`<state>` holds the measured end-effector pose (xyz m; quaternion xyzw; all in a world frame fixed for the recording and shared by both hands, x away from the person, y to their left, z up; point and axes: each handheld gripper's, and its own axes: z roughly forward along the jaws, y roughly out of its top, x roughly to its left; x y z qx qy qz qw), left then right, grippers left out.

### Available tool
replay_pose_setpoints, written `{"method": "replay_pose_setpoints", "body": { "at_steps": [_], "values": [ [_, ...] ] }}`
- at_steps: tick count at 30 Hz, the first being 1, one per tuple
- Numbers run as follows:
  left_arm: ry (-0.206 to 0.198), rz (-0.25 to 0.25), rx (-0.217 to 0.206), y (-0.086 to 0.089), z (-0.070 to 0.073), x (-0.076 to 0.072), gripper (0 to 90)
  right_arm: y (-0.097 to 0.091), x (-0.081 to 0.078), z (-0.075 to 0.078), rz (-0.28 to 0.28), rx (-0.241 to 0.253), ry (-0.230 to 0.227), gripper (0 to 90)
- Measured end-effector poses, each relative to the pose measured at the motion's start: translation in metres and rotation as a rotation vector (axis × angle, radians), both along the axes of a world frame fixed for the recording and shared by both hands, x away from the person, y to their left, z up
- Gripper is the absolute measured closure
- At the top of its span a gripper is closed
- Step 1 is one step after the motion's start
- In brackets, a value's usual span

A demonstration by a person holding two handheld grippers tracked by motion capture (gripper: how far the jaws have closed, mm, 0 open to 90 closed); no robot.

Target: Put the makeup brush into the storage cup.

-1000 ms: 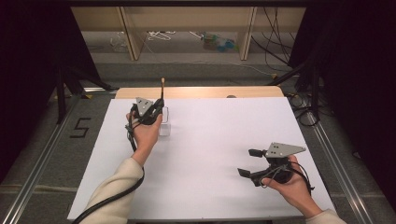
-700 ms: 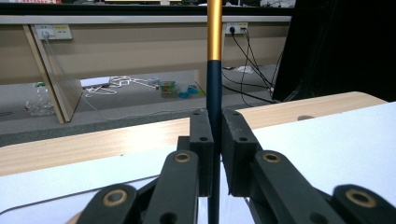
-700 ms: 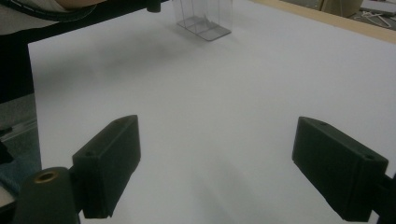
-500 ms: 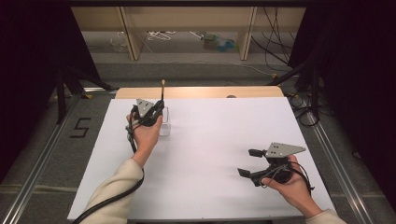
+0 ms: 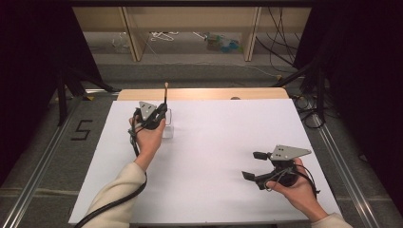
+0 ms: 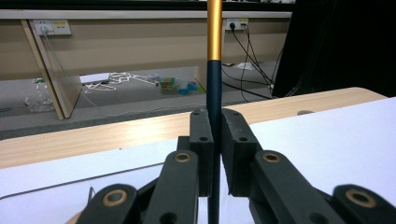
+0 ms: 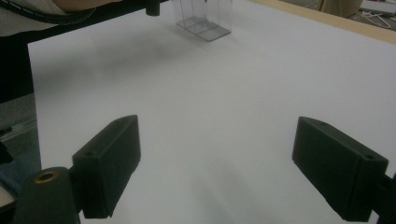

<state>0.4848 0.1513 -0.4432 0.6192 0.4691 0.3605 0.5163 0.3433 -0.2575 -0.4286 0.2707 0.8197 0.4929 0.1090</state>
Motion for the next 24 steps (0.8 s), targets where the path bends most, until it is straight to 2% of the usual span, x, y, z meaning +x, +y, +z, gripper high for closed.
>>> {"method": "replay_pose_setpoints", "body": {
  "at_steps": [24],
  "values": [
    [0.015, 0.006, 0.000, 0.0008, -0.0057, -0.0008, 83.1, 0.0001, -0.0004, 0.0004, 0.003, 0.003, 0.008, 16.1]
  ]
}}
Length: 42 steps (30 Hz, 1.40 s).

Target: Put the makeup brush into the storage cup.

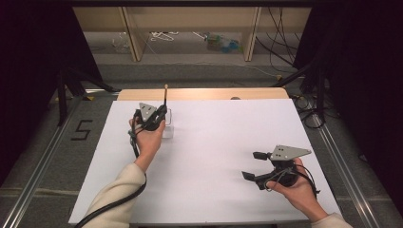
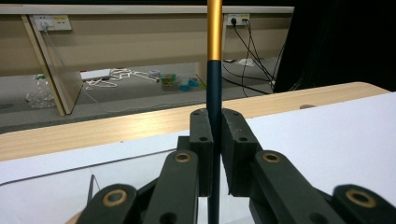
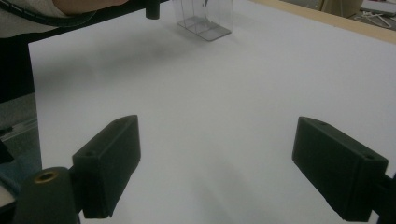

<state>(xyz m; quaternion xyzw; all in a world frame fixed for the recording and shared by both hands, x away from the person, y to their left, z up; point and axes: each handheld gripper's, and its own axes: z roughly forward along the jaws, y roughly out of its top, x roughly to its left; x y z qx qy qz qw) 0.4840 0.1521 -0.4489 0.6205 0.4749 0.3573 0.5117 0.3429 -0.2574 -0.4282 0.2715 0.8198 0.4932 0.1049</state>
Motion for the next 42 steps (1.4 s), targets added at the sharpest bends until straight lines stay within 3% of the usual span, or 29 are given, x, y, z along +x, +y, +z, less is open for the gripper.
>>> {"method": "replay_pose_setpoints", "body": {
  "at_steps": [42],
  "values": [
    [0.021, 0.001, 0.001, -0.0005, -0.0047, -0.0007, 83.1, 0.0001, 0.0004, -0.0004, 0.006, -0.003, -0.003, 16.1]
  ]
}}
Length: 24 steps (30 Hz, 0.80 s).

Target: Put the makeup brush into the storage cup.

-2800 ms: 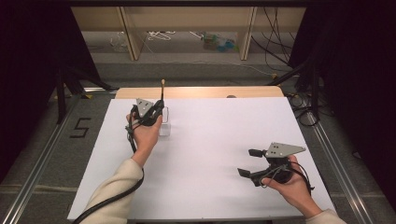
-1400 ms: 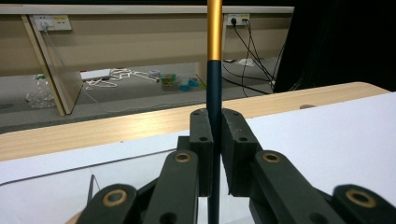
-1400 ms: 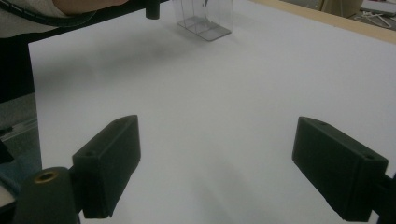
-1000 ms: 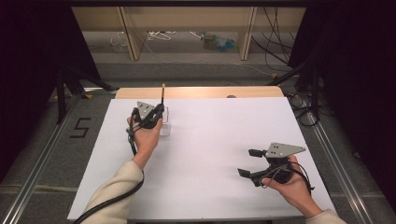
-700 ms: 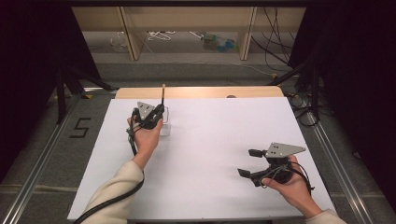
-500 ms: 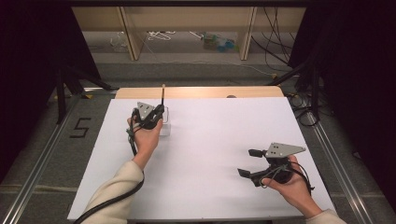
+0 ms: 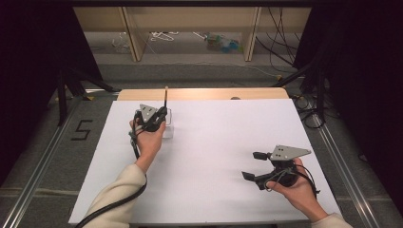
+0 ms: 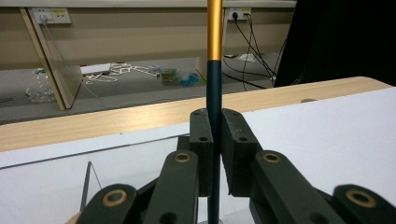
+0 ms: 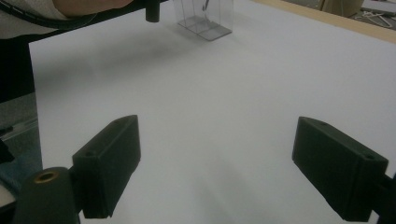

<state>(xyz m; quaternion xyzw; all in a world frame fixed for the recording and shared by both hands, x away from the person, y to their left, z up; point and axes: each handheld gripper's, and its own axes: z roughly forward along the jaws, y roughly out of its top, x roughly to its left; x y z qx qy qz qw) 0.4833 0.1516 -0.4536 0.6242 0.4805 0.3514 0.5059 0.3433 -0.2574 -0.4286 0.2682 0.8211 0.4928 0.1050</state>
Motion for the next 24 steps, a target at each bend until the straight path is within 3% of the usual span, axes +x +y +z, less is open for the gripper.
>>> {"method": "replay_pose_setpoints", "body": {
  "at_steps": [24],
  "values": [
    [0.011, 0.003, -0.006, -0.0004, -0.0014, -0.0009, 83.0, 0.0001, 0.0002, -0.0002, -0.001, 0.000, 0.001, 16.1]
  ]
}}
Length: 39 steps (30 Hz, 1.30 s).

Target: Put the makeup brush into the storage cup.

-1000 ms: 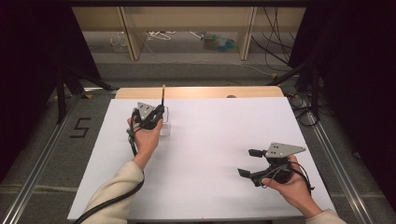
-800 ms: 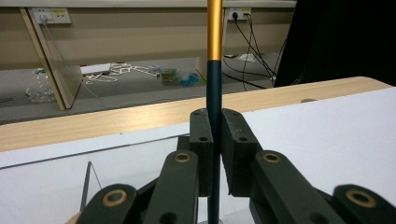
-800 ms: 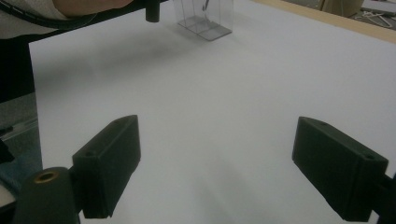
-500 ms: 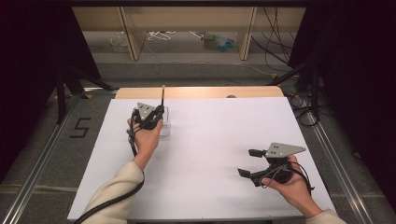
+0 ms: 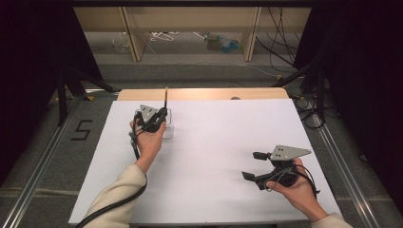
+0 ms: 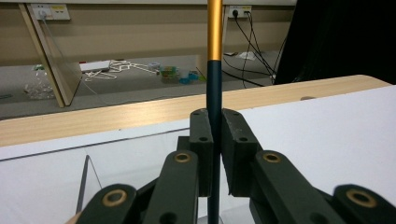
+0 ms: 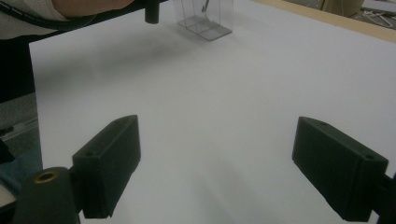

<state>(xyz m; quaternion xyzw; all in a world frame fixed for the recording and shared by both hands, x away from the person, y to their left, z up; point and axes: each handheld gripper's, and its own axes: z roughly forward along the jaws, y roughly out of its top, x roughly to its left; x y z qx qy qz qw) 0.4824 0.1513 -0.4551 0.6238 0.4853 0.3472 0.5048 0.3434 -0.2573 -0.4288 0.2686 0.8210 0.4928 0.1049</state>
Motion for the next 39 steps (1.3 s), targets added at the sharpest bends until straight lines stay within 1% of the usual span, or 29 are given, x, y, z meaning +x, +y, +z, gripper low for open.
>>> {"method": "replay_pose_setpoints", "body": {
  "at_steps": [5, 7, 8, 9, 10, 12, 14, 15, 16, 18, 20, 25, 28, 30, 31, 32, 33, 36, 38, 39],
  "values": [
    [0.004, 0.002, -0.002, 0.001, 0.000, 0.000, 82.9, 0.000, 0.000, 0.000, -0.002, 0.001, -0.002, 16.1],
    [0.004, 0.004, -0.009, 0.001, 0.000, 0.000, 82.5, 0.000, 0.000, 0.000, -0.002, 0.000, -0.003, 16.1],
    [0.002, 0.002, -0.007, 0.002, 0.001, -0.001, 81.9, 0.000, 0.000, 0.000, 0.000, 0.001, 0.001, 16.1],
    [-0.002, 0.000, -0.012, 0.002, 0.001, -0.001, 79.2, 0.000, 0.000, 0.000, 0.001, 0.000, 0.001, 16.1],
    [-0.009, -0.009, -0.040, 0.002, 0.003, -0.002, 75.8, 0.000, 0.000, 0.000, 0.001, 0.001, 0.000, 16.1],
    [-0.032, -0.032, -0.095, 0.003, 0.008, -0.003, 60.0, 0.000, 0.000, 0.000, 0.001, 0.002, 0.006, 16.1],
    [-0.055, -0.039, -0.093, 0.003, 0.014, -0.004, 43.5, 0.000, -0.001, 0.000, -0.003, 0.004, 0.004, 16.1],
    [-0.066, -0.050, -0.090, 0.003, 0.017, -0.005, 38.0, 0.000, 0.000, 0.000, -0.001, 0.004, 0.005, 16.1],
    [-0.077, -0.060, -0.086, 0.002, 0.020, -0.006, 34.6, 0.000, 0.000, 0.000, 0.001, 0.002, 0.000, 16.1],
    [-0.088, -0.076, -0.066, 0.001, 0.023, -0.007, 28.1, 0.000, 0.000, 0.001, 0.000, 0.003, 0.005, 16.1],
    [-0.099, -0.091, -0.045, 0.000, 0.025, -0.008, 24.4, 0.000, 0.000, 0.000, 0.000, 0.001, -0.001, 16.1],
    [-0.109, -0.108, -0.016, -0.002, 0.028, -0.010, 19.5, 0.000, 0.000, 0.001, -0.005, -0.001, -0.001, 16.1],
    [-0.106, -0.115, -0.020, -0.003, 0.029, -0.011, 18.0, -0.001, 0.000, 0.001, -0.006, 0.001, -0.002, 16.1],
    [-0.111, -0.124, -0.005, -0.003, 0.030, -0.010, 17.3, -0.001, -0.001, 0.001, -0.007, 0.000, -0.002, 16.1],
    [-0.110, -0.125, -0.006, -0.003, 0.030, -0.011, 17.0, -0.001, -0.001, 0.001, -0.007, -0.001, -0.003, 16.1],
    [-0.105, -0.125, -0.015, -0.004, 0.030, -0.012, 16.7, -0.001, -0.001, 0.001, -0.007, 0.001, -0.001, 16.1],
    [-0.112, -0.129, -0.001, -0.003, 0.031, -0.012, 16.7, -0.001, -0.001, 0.001, -0.008, 0.002, -0.001, 16.1],
    [-0.112, -0.138, -0.002, -0.002, 0.032, -0.014, 16.3, -0.001, 0.000, 0.001, -0.004, 0.002, -0.001, 16.1],
    [-0.117, -0.146, 0.010, -0.001, 0.034, -0.015, 16.0, -0.001, 0.000, 0.001, -0.004, -0.001, -0.003, 16.1],
    [-0.115, -0.148, 0.002, -0.001, 0.034, -0.016, 16.0, -0.001, 0.000, 0.001, -0.004, 0.000, -0.006, 16.1]
  ]
}}
